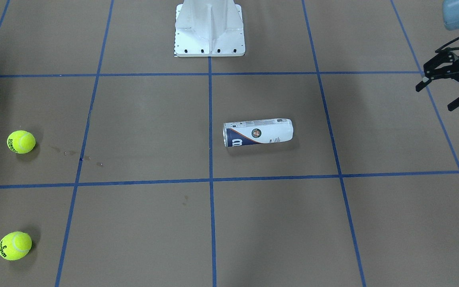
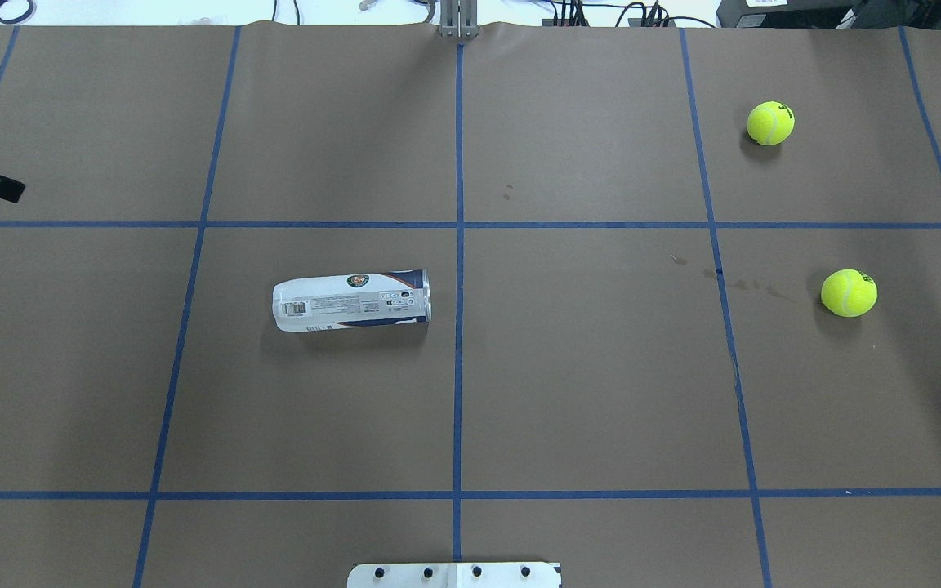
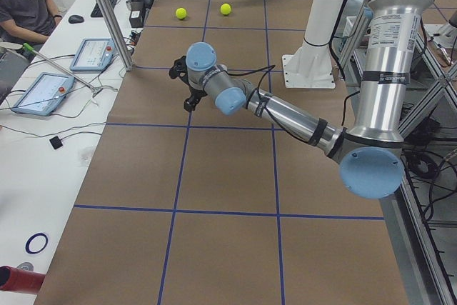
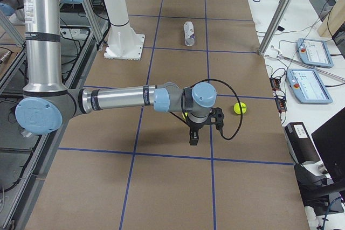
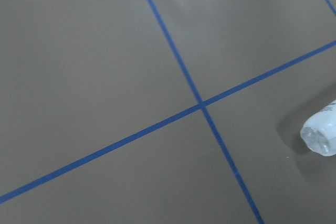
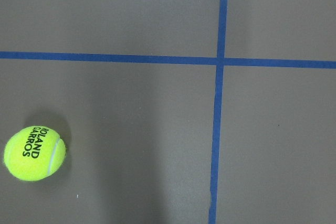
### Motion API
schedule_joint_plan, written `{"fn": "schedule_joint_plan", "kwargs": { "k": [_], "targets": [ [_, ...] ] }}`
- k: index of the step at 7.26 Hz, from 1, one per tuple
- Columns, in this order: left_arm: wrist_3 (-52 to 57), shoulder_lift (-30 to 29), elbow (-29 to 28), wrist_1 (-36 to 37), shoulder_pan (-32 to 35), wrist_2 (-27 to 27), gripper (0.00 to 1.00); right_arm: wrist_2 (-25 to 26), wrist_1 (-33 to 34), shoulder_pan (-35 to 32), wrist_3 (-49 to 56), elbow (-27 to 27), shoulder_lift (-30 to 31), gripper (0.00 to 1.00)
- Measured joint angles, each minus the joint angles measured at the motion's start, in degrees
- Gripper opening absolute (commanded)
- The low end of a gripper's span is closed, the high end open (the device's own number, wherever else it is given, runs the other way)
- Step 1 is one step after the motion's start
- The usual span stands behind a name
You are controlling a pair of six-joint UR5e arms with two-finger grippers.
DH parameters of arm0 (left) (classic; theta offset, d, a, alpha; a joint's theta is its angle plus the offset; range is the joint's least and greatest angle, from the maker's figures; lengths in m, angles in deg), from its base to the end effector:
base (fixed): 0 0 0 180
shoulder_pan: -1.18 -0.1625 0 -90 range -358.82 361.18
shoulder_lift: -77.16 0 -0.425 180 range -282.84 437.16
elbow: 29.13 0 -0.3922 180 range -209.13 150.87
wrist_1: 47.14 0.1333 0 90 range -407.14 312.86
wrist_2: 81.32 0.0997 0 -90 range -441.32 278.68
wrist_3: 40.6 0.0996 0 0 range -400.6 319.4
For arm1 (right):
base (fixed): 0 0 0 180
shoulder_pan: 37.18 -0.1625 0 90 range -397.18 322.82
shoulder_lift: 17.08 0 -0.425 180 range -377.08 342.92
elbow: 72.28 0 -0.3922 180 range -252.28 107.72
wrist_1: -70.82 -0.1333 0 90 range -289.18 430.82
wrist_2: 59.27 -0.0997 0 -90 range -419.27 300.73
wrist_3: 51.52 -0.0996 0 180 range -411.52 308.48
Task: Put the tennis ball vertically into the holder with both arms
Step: 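Move the left gripper down toward the white tennis ball can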
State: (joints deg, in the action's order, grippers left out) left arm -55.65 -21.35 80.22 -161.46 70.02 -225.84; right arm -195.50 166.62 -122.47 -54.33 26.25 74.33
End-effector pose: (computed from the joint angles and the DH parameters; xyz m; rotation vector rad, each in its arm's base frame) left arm 0.1377 -0.5005 0.3562 0.5255 1.1048 0.5253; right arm 0.0218 -0.4834 0.6053 -0.0312 -0.8066 -0.0406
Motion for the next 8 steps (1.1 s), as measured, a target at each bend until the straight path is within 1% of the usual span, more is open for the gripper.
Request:
{"fn": "schedule_joint_plan", "kwargs": {
  "k": [1,3,5,6,8],
  "targets": [
    [-0.5,-4.8,-0.8,-1.0,-4.6,1.3,1.00,0.0,0.0,0.0,0.0,-0.1,0.0,0.99],
    [-2.1,-9.4,-0.9,-1.8,-12.6,7.7,1.00,0.1,0.0,0.0,0.0,-0.2,0.0,0.99],
    [-2.7,-13.8,-1.6,-1.7,-18.7,14.2,0.99,-0.1,0.0,0.0,0.0,-0.2,0.0,0.99],
    [-1.5,-16.4,-3.0,-1.5,-21.2,17.6,0.99,-0.1,0.0,0.0,0.1,-0.2,0.0,0.99],
    [2.3,-23.2,-9.8,-1.4,-26.2,24.3,0.99,0.1,0.0,0.0,0.1,-0.3,0.0,0.99]
  ]
}}
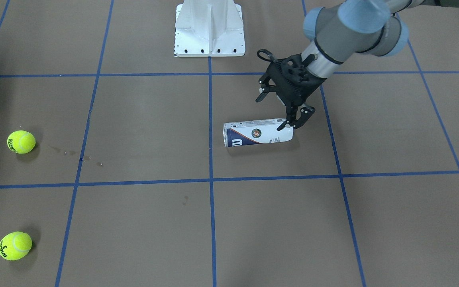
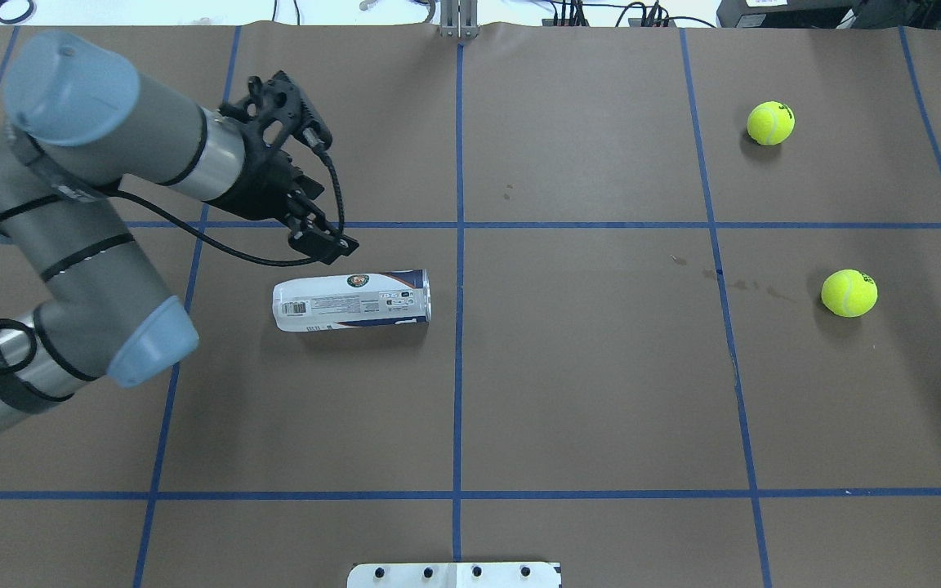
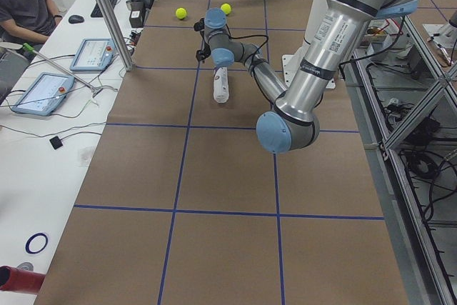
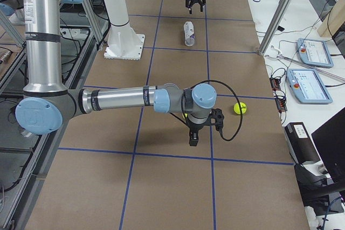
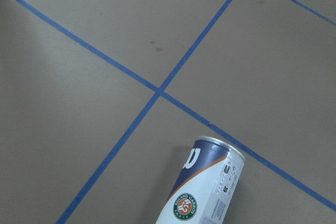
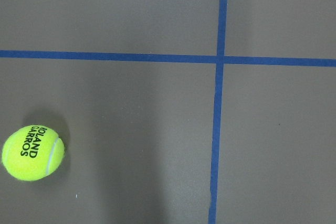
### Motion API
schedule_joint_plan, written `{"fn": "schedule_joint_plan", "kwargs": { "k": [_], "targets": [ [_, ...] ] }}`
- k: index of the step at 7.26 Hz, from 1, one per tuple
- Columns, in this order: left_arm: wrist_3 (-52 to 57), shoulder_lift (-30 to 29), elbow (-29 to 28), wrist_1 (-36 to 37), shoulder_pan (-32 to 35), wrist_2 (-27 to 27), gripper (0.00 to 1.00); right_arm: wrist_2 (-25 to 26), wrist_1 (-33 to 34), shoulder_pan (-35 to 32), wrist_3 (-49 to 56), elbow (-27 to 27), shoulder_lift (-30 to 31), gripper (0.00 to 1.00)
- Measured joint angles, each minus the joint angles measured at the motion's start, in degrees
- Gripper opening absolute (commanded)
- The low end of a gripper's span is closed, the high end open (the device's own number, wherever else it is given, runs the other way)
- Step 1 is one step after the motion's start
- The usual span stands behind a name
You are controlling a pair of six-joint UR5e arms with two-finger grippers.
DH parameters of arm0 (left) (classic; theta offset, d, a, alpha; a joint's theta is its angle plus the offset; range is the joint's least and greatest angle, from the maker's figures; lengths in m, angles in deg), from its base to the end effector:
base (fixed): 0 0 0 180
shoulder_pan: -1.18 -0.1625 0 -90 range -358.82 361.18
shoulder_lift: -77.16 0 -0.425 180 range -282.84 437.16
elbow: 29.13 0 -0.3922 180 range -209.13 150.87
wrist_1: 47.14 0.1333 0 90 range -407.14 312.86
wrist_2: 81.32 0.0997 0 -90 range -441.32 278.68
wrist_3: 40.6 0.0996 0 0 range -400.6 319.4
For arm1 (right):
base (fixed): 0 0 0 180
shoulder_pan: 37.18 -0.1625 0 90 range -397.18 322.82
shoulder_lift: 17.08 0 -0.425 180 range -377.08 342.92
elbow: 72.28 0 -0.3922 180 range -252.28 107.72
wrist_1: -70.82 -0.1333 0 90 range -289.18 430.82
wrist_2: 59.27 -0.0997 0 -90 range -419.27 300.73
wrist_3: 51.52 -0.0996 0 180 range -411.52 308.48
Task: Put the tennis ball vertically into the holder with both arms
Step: 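Move the left gripper down toward the white tennis ball can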
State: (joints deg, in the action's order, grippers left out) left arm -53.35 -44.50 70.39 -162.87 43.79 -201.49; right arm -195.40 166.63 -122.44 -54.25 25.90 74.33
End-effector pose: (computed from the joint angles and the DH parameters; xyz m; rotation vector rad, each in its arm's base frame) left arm 0.4121 -0.4922 0.2081 0.7759 1.0025 0.8309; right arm 0.0216 -0.4833 0.6085 -0.0366 -0.8045 -0.0399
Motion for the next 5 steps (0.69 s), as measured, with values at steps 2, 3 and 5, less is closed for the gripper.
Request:
{"fn": "schedule_joint_plan", "kwargs": {
  "k": [2,3,5],
  "targets": [
    [8.4,-3.9,-5.3,0.2,-2.2,3.3,0.99,-0.1,0.0,0.0,0.4,0.0,0.5,0.99],
    [11.5,-4.5,-6.7,0.4,-2.9,4.1,0.99,-0.2,0.0,0.0,0.5,0.0,0.6,0.99],
    [13.6,-4.8,-8.0,0.5,-4.3,5.3,0.99,-0.3,0.0,0.0,0.5,0.1,0.7,0.99]
  ]
}}
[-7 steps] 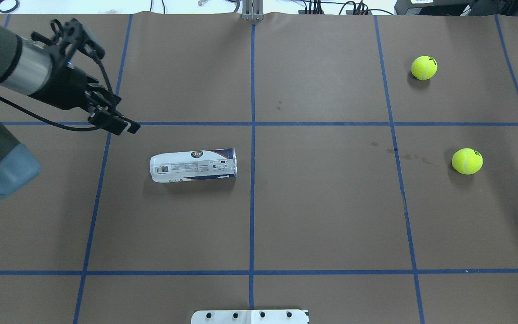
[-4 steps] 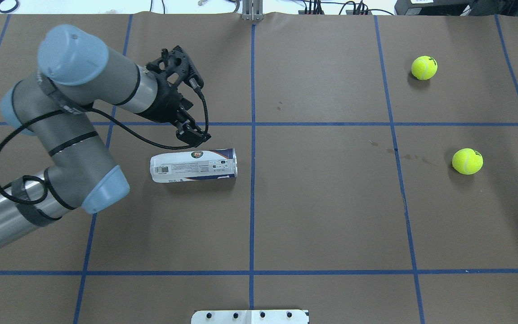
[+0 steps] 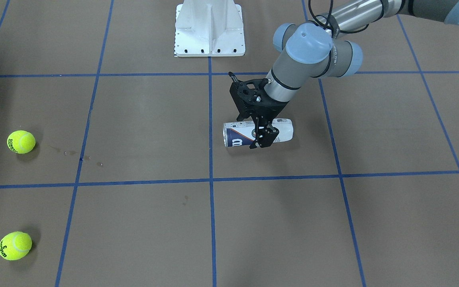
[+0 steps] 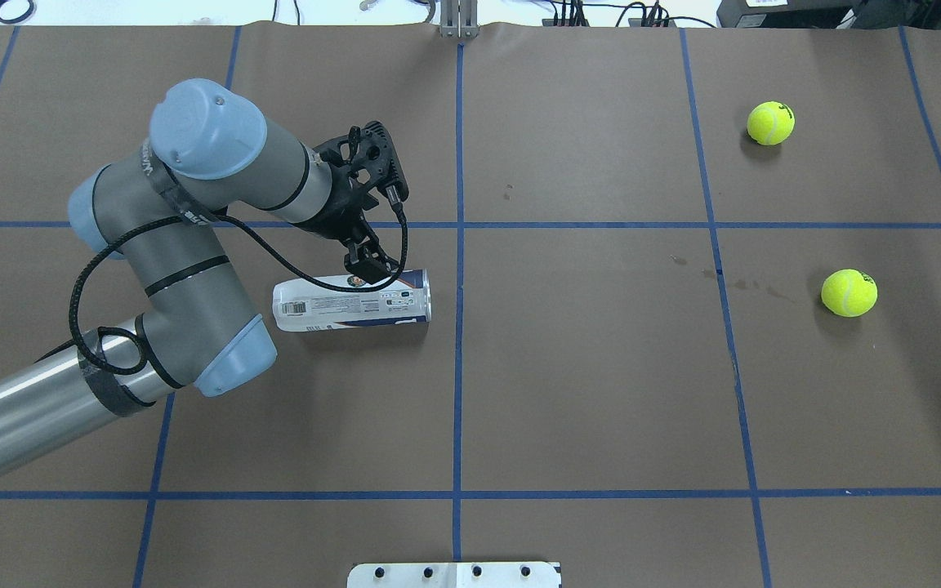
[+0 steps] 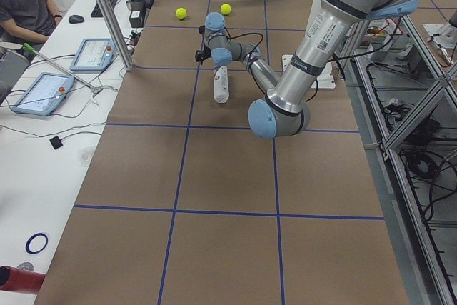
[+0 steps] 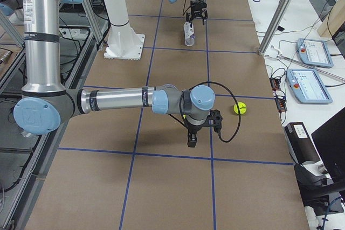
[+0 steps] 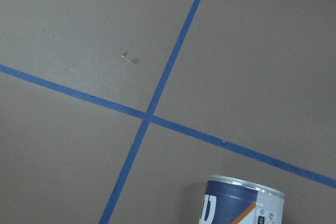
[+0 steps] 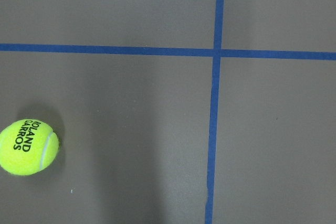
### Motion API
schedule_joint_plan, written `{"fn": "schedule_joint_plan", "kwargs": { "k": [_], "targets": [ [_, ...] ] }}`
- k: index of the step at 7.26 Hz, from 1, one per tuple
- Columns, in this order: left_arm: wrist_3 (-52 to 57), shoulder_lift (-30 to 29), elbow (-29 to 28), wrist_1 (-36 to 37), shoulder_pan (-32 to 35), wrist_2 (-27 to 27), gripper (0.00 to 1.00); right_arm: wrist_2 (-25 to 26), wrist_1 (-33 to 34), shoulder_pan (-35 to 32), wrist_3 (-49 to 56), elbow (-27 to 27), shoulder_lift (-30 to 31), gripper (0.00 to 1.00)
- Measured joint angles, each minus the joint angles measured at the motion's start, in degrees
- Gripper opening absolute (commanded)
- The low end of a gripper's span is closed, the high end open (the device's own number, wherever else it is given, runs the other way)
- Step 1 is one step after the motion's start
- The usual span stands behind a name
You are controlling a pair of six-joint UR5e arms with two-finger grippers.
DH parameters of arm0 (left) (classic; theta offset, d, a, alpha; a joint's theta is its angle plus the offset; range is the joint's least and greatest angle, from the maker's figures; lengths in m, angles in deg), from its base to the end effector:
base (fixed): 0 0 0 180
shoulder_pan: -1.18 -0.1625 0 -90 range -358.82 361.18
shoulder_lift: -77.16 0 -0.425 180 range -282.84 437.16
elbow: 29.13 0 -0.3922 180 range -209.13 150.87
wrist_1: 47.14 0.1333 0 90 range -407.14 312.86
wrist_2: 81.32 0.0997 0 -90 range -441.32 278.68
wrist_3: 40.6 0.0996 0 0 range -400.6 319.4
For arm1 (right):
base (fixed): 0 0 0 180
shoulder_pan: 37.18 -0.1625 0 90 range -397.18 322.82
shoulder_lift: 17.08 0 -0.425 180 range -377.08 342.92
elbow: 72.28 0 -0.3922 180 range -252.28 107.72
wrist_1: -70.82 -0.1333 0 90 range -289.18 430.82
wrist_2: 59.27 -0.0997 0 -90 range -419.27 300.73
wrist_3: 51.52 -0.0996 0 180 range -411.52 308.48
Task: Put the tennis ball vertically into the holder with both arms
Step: 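Move the left gripper down toward the white tennis ball can, then position the left gripper over the can's open end and grasp it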
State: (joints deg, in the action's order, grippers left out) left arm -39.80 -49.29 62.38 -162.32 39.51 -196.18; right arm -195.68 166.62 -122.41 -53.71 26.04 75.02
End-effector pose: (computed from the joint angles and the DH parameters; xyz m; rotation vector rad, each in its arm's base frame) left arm 0.4825 -0.4980 0.2150 0.8542 0.8592 1.0459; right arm 0.0215 -0.4780 0.6127 -0.0423 -0.8090 -0.0455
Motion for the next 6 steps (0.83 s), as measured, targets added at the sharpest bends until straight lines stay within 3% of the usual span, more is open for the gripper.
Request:
{"fn": "schedule_joint_plan", "kwargs": {
  "k": [6],
  "targets": [
    [-7.0,1.1,1.5,-1.3,-2.1,3.2,1.00,-0.7,0.1,0.4,-0.4,0.3,0.0,0.99]
  ]
}}
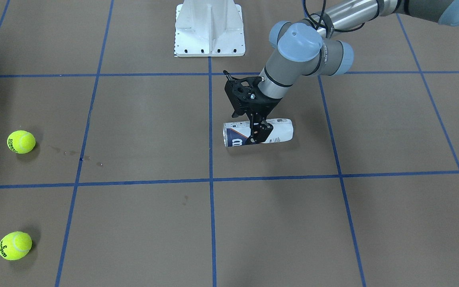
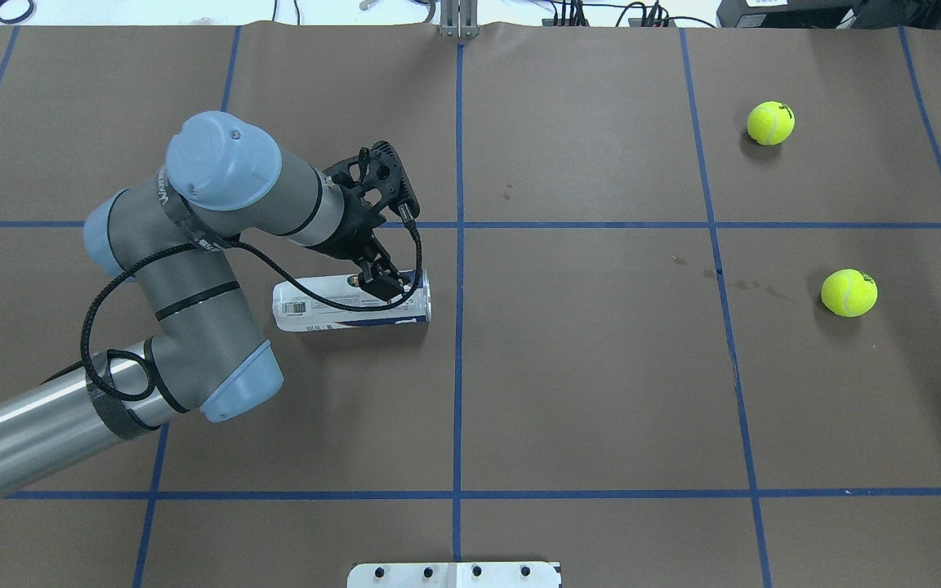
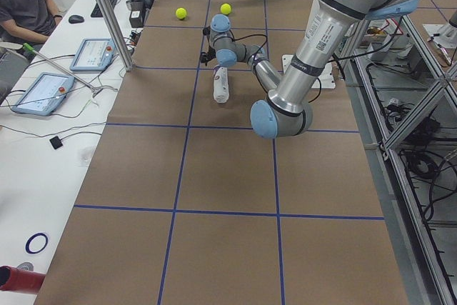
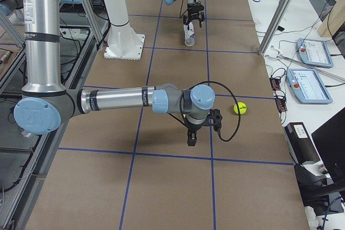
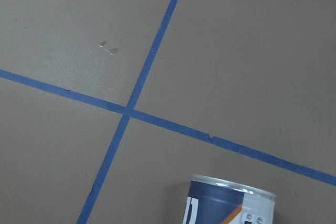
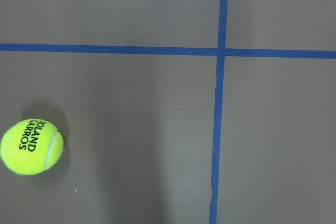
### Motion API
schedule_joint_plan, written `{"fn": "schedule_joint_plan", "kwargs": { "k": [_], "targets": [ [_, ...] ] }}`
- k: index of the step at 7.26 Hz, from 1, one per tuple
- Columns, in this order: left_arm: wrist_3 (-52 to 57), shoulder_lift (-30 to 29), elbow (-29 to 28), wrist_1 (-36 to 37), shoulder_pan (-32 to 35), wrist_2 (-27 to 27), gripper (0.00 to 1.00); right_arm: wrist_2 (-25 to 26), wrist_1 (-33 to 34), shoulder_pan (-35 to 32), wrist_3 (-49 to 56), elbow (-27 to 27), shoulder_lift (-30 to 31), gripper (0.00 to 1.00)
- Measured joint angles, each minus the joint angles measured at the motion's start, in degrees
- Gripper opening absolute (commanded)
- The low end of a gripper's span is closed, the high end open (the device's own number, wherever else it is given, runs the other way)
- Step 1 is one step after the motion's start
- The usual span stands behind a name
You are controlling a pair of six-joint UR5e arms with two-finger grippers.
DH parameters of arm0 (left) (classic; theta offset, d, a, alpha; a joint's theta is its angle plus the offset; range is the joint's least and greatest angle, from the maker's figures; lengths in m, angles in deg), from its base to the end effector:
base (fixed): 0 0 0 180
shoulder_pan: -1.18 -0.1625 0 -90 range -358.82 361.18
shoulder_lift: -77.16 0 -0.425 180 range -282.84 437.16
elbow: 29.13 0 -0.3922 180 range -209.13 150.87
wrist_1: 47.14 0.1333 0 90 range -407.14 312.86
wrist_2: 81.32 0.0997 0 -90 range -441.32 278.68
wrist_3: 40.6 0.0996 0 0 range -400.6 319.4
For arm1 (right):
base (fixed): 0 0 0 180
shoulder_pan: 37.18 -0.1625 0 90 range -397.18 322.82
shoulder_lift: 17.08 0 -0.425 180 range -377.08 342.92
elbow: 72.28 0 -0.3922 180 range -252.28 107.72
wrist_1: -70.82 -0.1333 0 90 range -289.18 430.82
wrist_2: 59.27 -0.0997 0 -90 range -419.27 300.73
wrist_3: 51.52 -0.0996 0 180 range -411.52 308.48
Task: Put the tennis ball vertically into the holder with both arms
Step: 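Position the left gripper over the can's open end and grasp it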
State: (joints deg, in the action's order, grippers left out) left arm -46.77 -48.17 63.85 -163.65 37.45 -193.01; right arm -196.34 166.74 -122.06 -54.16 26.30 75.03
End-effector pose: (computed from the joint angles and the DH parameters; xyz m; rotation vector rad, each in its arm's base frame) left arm 0.4909 -0.4799 0.2152 0.8335 0.8858 0.9437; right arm 0.0178 -0.4779 0.6099 -0.0466 -0.8203 -0.0448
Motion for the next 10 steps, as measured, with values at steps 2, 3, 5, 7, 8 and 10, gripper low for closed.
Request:
{"fn": "schedule_joint_plan", "kwargs": {
  "k": [2,3,5,7,8,10],
  "targets": [
    [-3.3,1.5,0.9,-2.8,-0.6,1.9,1.00,-0.2,0.3,0.0,0.0,-0.1,0.1,0.99],
    [-3.7,1.5,1.0,-3.5,-1.5,2.3,0.99,-0.2,0.4,0.1,-0.1,-0.2,0.1,0.99],
    [-2.0,0.4,0.9,-2.1,-3.5,2.8,0.99,-0.2,0.5,0.1,-0.1,-0.5,0.2,0.99],
    [5.7,-2.9,0.7,5.0,-4.0,2.9,0.99,-0.2,0.6,0.1,-0.1,-0.6,0.2,0.99],
    [8.8,-4.3,0.3,8.2,-4.1,2.9,0.99,-0.2,0.6,0.1,-0.1,-0.7,0.2,0.99],
    [11.9,-5.0,-1.5,10.2,-4.7,3.5,0.99,-0.2,0.5,0.1,-0.1,-0.8,0.2,0.99]
  ]
}}
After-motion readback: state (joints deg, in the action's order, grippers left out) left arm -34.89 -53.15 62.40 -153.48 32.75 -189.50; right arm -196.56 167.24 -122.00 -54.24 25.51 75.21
